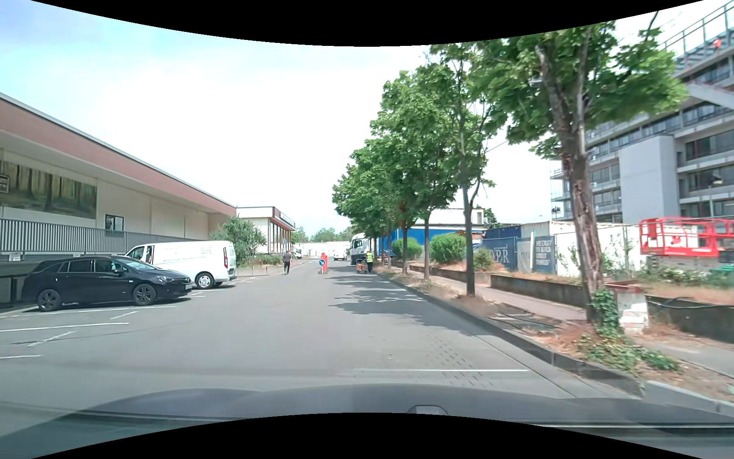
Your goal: Follow the waypoints while adhering to traffic rules and regulations
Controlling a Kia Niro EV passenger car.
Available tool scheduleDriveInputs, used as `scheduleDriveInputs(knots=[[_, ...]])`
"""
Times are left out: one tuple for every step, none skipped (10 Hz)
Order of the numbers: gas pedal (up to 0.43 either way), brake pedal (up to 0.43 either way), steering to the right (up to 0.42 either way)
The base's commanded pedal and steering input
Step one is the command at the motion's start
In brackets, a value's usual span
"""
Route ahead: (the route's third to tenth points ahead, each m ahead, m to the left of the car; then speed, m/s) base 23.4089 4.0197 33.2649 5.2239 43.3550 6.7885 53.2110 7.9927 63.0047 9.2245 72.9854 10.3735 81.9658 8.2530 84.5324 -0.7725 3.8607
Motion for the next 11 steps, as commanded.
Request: scheduleDriveInputs(knots=[[0.047, 0.000, -0.180], [0.039, 0.000, -0.152], [0.028, 0.000, -0.128], [0.000, 0.000, -0.107], [0.000, 0.000, -0.105], [0.000, 0.000, -0.100], [0.000, 0.000, -0.085], [0.000, 0.000, -0.069], [0.000, 0.000, -0.061], [0.000, 0.000, -0.046], [0.000, 0.000, -0.021]])
